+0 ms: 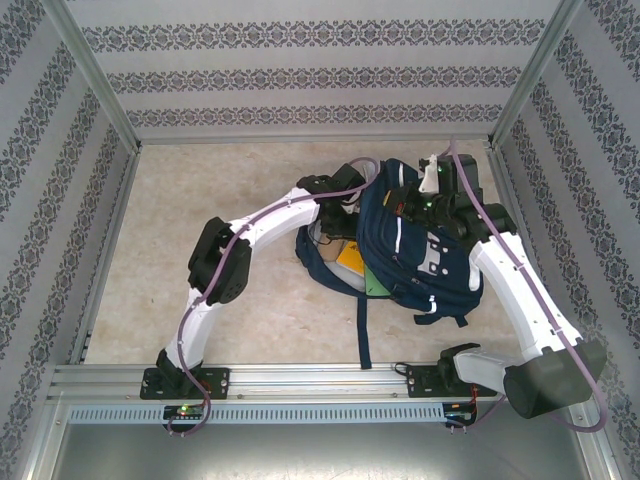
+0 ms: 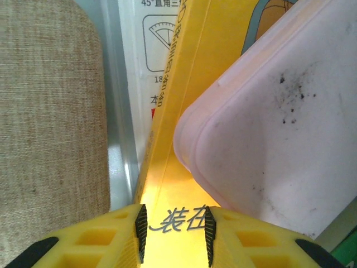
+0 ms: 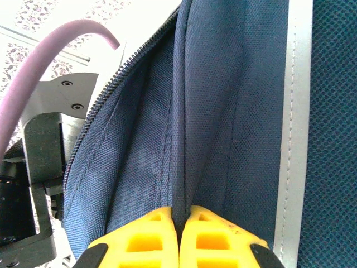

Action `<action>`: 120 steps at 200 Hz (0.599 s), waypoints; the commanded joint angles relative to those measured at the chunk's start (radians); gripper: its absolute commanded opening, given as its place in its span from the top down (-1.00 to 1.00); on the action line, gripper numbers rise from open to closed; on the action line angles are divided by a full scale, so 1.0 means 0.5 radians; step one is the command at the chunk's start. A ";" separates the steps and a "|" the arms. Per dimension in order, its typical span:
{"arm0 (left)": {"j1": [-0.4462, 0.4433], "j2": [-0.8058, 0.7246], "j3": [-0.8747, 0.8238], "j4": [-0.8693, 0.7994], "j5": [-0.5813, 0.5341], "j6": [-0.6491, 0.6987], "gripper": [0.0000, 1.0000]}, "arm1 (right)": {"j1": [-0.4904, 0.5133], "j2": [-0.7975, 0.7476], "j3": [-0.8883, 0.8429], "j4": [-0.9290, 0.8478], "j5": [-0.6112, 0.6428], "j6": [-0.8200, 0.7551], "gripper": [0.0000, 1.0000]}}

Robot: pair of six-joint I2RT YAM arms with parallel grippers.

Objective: Pack the student bag
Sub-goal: Close the student bag at the middle-right of the table, then rotate the student bag at the top-center of the table.

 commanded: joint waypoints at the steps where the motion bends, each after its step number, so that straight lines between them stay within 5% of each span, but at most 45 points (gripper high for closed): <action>1: 0.063 -0.210 -0.147 -0.068 -0.089 0.056 0.29 | 0.048 -0.075 -0.010 0.254 -0.096 0.001 0.87; 25: 0.233 -0.426 -0.404 -0.025 -0.157 0.058 0.29 | 0.049 -0.075 -0.062 0.235 -0.079 -0.002 0.10; 34: 0.300 -0.486 -0.465 -0.024 -0.184 0.063 0.29 | 0.048 -0.080 -0.078 0.232 -0.076 -0.002 -0.05; 72: 0.516 -0.479 -0.458 -0.045 -0.162 0.159 0.22 | 0.057 -0.124 -0.213 0.197 -0.052 -0.002 0.04; 120: 0.525 0.051 0.107 -0.244 -0.124 0.331 -0.08 | 0.186 -0.283 -0.598 0.170 0.056 0.102 0.15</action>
